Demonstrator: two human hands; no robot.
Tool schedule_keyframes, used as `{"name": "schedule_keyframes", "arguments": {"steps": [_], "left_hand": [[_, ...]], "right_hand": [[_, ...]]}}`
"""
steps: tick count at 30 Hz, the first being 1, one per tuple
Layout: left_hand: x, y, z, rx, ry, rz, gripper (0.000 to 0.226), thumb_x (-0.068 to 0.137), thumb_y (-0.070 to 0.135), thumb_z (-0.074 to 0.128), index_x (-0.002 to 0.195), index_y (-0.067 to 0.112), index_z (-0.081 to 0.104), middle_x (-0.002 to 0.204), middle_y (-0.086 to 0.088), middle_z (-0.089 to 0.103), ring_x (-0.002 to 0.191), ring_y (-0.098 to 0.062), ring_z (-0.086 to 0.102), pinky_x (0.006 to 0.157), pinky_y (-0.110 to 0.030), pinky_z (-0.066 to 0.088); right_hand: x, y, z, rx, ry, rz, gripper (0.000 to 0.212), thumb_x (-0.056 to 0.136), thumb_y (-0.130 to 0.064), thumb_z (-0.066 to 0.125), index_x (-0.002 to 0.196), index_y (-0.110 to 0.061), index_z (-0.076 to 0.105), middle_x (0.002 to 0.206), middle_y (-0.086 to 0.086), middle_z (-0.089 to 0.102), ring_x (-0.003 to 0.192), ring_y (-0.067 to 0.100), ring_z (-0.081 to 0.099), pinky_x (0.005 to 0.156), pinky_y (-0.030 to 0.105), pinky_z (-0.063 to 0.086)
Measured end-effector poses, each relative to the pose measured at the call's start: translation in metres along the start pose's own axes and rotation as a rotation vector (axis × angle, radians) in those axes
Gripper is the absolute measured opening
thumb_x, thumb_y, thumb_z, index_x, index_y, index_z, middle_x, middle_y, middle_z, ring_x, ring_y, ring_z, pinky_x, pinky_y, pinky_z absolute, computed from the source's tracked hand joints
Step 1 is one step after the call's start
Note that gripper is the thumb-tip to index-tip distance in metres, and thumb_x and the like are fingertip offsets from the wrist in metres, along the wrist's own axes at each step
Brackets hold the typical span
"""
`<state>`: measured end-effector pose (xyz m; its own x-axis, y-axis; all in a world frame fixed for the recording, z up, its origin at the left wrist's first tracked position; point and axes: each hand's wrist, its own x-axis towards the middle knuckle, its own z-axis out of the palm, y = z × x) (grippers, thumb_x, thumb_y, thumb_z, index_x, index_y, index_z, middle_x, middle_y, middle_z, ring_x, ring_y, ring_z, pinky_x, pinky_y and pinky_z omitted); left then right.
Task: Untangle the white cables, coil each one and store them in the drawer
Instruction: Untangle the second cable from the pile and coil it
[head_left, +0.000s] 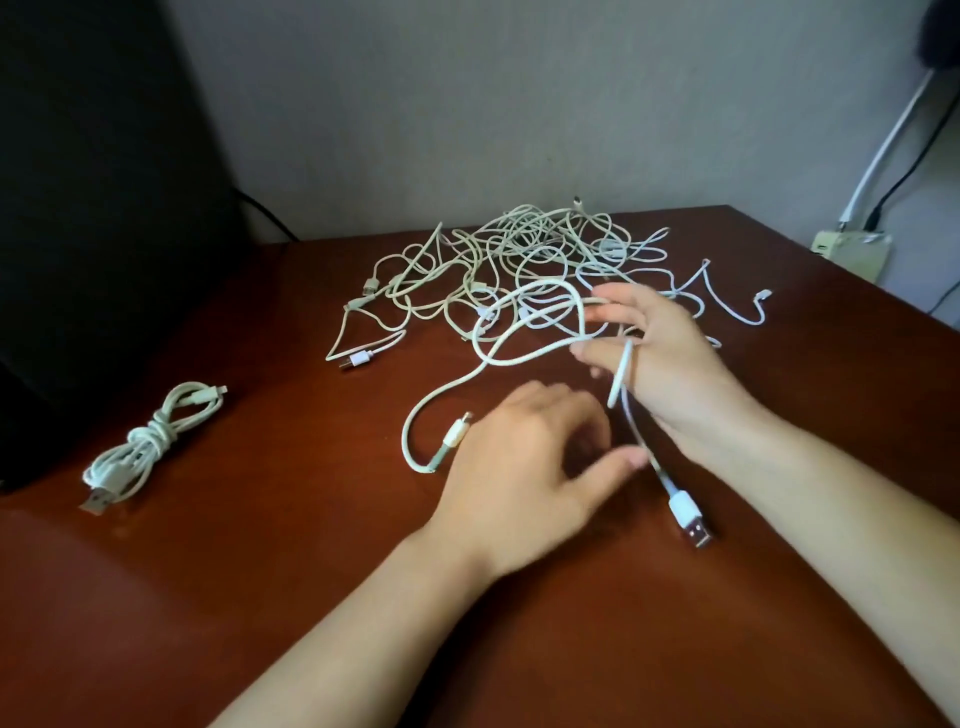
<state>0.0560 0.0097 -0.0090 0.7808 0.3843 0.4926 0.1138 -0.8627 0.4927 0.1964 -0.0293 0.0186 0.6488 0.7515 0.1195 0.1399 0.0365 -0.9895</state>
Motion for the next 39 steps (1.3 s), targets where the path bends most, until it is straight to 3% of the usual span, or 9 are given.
{"name": "schedule_keyframes", "arguments": {"steps": [5,10,14,20,24,27,31,34,39], "left_hand": [[-0.002,0.007,0.008,0.163,-0.045,-0.034,0.053,0.073,0.074,0.047,0.082,0.026,0.068,0.074,0.012,0.059,0.079,-0.007,0.046,0.058,-0.017,0.034],[0.002,0.01,0.007,0.115,0.008,-0.193,0.036,0.08,0.059,0.062,0.086,0.024,0.065,0.081,0.011,0.058,0.087,-0.009,0.043,0.067,-0.025,0.039],[0.004,0.005,0.008,0.103,0.048,-0.261,0.032,0.087,0.05,0.054,0.082,0.019,0.058,0.081,0.006,0.057,0.087,-0.014,0.043,0.071,-0.031,0.04],[0.01,-0.009,0.0,-0.303,0.181,-0.341,0.029,0.093,0.027,0.055,0.076,0.008,0.069,0.068,-0.007,0.067,0.065,-0.026,0.059,0.065,-0.036,0.048],[0.015,-0.007,-0.01,-0.575,0.31,-0.456,0.025,0.097,0.02,0.054,0.082,0.014,0.072,0.078,0.002,0.073,0.063,-0.01,0.063,0.065,-0.024,0.051],[0.017,-0.008,-0.016,-0.811,0.386,-0.494,0.026,0.099,0.017,0.049,0.08,0.014,0.068,0.077,-0.001,0.073,0.073,-0.009,0.065,0.077,-0.025,0.053],[0.018,-0.012,-0.022,-0.859,0.477,-0.515,0.029,0.101,0.018,0.046,0.079,0.016,0.064,0.083,-0.002,0.07,0.074,-0.009,0.061,0.068,-0.019,0.05],[0.017,-0.016,-0.023,-0.938,0.526,-0.551,0.027,0.101,0.018,0.044,0.081,0.014,0.062,0.089,-0.009,0.065,0.085,-0.017,0.063,0.078,-0.027,0.055],[0.02,-0.021,-0.029,-1.133,0.644,-0.621,0.028,0.103,0.015,0.039,0.081,0.012,0.056,0.086,-0.007,0.07,0.085,-0.018,0.069,0.082,-0.034,0.058]], "right_hand": [[-0.01,-0.003,0.011,0.551,0.026,0.133,0.048,0.086,0.016,0.054,0.13,0.0,0.046,0.109,0.009,0.057,0.083,0.013,0.062,0.07,0.016,0.054],[-0.018,-0.006,0.018,0.635,-0.022,0.044,0.037,0.087,0.01,0.056,0.119,-0.007,0.05,0.109,0.007,0.059,0.104,0.021,0.063,0.084,0.021,0.054],[-0.025,-0.009,0.023,0.553,-0.103,-0.108,0.043,0.072,-0.003,0.066,0.11,-0.018,0.055,0.106,0.001,0.062,0.106,0.017,0.065,0.096,0.028,0.05],[-0.026,-0.013,0.016,0.286,-0.085,-0.425,0.057,0.081,0.005,0.063,0.127,-0.017,0.038,0.123,-0.002,0.051,0.114,0.007,0.059,0.088,0.017,0.047],[-0.01,-0.01,-0.001,0.0,0.041,-0.5,0.072,0.073,-0.018,0.073,0.134,-0.022,0.035,0.138,-0.001,0.043,0.123,0.009,0.051,0.097,0.022,0.046],[0.001,-0.007,-0.009,-0.218,0.065,-0.462,0.057,0.075,-0.03,0.079,0.122,-0.031,0.049,0.13,-0.005,0.049,0.111,0.004,0.055,0.093,0.023,0.049],[0.001,-0.003,-0.01,-0.415,-0.098,-0.409,0.045,0.074,-0.051,0.06,0.112,-0.026,0.059,0.106,-0.009,0.061,0.087,-0.004,0.058,0.079,0.01,0.044],[-0.003,0.0,-0.009,-0.677,-0.186,-0.534,0.058,0.078,-0.064,0.044,0.116,-0.024,0.062,0.105,-0.017,0.055,0.081,0.003,0.058,0.072,0.018,0.044],[-0.008,0.0,-0.01,-0.689,-0.298,-0.732,0.032,0.086,-0.025,0.067,0.117,-0.018,0.063,0.106,-0.02,0.049,0.079,0.01,0.058,0.072,0.014,0.048]]}}
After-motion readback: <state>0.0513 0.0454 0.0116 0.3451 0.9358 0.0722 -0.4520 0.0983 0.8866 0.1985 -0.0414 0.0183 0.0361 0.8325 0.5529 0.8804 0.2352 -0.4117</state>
